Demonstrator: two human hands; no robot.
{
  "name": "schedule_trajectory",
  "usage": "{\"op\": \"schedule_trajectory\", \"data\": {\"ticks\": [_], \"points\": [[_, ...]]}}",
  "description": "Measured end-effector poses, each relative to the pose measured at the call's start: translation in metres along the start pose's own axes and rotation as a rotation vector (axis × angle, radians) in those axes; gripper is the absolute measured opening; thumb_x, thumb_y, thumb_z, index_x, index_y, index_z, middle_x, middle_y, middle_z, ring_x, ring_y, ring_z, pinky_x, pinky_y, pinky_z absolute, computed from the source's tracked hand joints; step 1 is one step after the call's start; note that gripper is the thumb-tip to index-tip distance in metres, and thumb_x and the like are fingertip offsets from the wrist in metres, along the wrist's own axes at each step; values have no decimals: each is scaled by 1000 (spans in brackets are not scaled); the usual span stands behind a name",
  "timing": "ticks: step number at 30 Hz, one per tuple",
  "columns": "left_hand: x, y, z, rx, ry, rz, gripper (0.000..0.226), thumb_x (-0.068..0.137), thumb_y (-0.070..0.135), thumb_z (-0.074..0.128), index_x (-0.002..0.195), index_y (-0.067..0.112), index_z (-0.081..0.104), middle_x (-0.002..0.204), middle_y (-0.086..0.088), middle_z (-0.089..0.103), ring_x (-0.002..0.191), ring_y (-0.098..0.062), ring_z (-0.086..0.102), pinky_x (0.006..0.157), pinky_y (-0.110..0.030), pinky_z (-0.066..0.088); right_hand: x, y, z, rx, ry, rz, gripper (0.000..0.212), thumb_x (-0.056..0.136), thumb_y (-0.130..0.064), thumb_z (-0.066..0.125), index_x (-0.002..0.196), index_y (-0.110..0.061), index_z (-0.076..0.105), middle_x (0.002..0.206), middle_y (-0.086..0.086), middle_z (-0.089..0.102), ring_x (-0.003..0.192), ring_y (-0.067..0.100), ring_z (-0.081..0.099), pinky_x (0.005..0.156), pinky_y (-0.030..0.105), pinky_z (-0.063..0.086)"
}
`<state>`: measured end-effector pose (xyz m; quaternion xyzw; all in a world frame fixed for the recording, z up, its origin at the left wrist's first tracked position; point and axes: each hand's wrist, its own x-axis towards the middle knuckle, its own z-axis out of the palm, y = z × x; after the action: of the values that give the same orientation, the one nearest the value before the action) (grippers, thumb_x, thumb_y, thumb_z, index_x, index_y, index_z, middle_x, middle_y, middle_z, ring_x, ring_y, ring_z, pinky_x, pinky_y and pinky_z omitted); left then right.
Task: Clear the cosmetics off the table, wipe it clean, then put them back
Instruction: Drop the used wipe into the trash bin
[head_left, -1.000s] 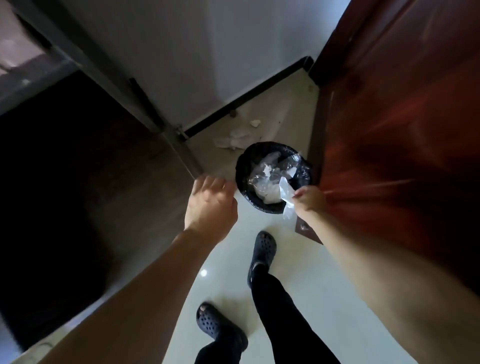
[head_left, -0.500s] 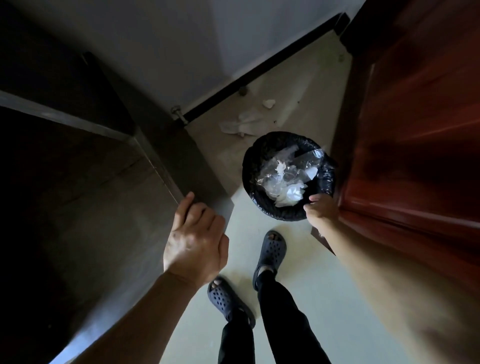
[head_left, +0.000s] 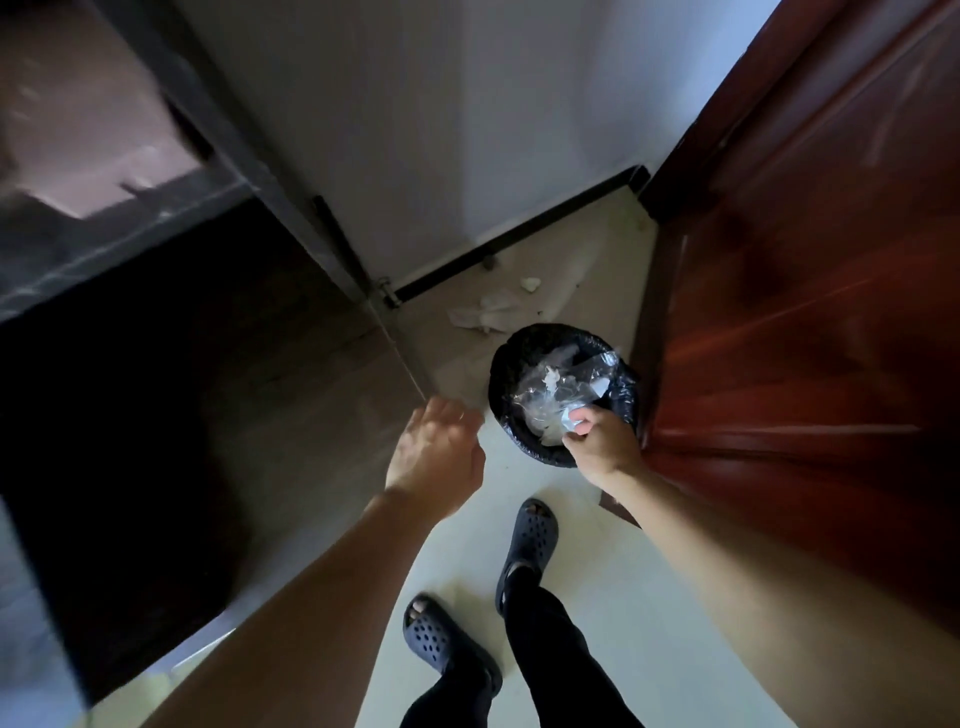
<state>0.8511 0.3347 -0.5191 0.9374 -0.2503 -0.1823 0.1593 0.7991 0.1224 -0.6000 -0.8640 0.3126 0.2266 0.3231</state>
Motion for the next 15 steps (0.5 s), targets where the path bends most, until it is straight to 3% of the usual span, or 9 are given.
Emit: {"op": "schedule_trajectory", "data": {"ticks": [4, 7, 10, 15], "points": [[-44, 7, -64, -139, 50, -144, 30, 85, 17, 51, 112, 16, 64, 114, -3, 62, 109, -23, 54, 92, -35, 43, -51, -40, -22, -46, 25, -111, 32, 83, -16, 61, 115, -13, 63, 111, 6, 69, 104, 23, 64, 88, 32, 50], [-83, 2, -111, -166, 109, -171, 29, 88, 18, 48, 112, 19, 64, 113, 0, 64, 106, -20, 59, 89, -32, 46, -91, -77, -39, -82, 51, -190, 33, 83, -14, 59, 116, -15, 62, 109, 6, 69, 102, 24, 63, 85, 30, 48], [-119, -3, -159, -176, 206, -214, 28, 90, 19, 47, 113, 19, 64, 111, 0, 65, 101, -20, 61, 85, -30, 47, -128, -115, -57, -86, 85, -300, 22, 82, -12, 58, 102, -18, 64, 92, 7, 66, 91, 23, 62, 76, 27, 44], [-166, -19, -220, -230, 328, -266, 26, 88, 19, 51, 110, 18, 65, 108, -2, 67, 97, -23, 64, 82, -32, 50, -182, -178, -88, -104, 108, -428, 36, 86, -19, 58, 122, -19, 59, 116, 4, 65, 99, 20, 63, 85, 28, 45]]}}
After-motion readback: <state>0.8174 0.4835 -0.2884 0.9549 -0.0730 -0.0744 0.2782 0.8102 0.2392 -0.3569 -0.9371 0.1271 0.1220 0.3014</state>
